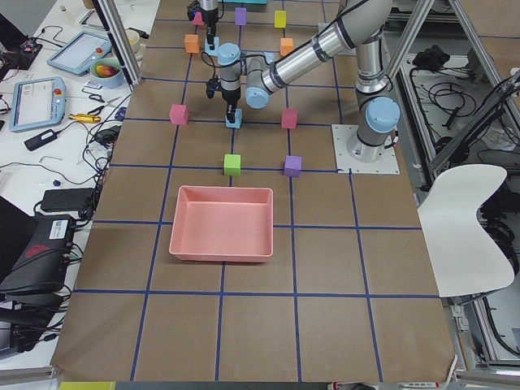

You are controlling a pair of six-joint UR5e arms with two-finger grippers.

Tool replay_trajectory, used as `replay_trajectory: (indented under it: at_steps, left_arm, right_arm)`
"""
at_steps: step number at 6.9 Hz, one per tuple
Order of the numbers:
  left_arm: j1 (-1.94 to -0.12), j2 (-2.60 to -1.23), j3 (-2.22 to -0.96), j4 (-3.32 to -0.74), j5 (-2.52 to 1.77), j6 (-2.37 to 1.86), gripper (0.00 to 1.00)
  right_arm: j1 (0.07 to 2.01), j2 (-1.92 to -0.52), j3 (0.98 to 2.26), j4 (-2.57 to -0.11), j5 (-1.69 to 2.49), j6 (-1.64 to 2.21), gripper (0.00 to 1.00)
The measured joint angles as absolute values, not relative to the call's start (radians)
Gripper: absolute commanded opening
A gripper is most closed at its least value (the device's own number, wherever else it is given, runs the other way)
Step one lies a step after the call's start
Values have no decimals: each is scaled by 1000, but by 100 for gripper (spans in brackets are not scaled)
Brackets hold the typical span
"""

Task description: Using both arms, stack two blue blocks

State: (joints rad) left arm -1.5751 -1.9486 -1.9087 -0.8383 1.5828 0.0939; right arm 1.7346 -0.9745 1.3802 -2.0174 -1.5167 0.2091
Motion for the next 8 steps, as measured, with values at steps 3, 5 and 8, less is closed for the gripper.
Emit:
replay_trajectory:
  at_steps: [3,5,8]
  left_arm:
    - [-1571,-1927,-1879,-868,1588,95,0]
    - [-1572,-1925,-1812,-949,1589,95,0]
    - [-1575,-1950,-1690,-1050,1587,86,0]
  right_arm:
    - [1829,-871,1283,-2014,-1514,338,0]
    - [1857,-840,1261,-2015,-1513,373,0]
    - [1869,-820,1257,-2021,-1514,374,100]
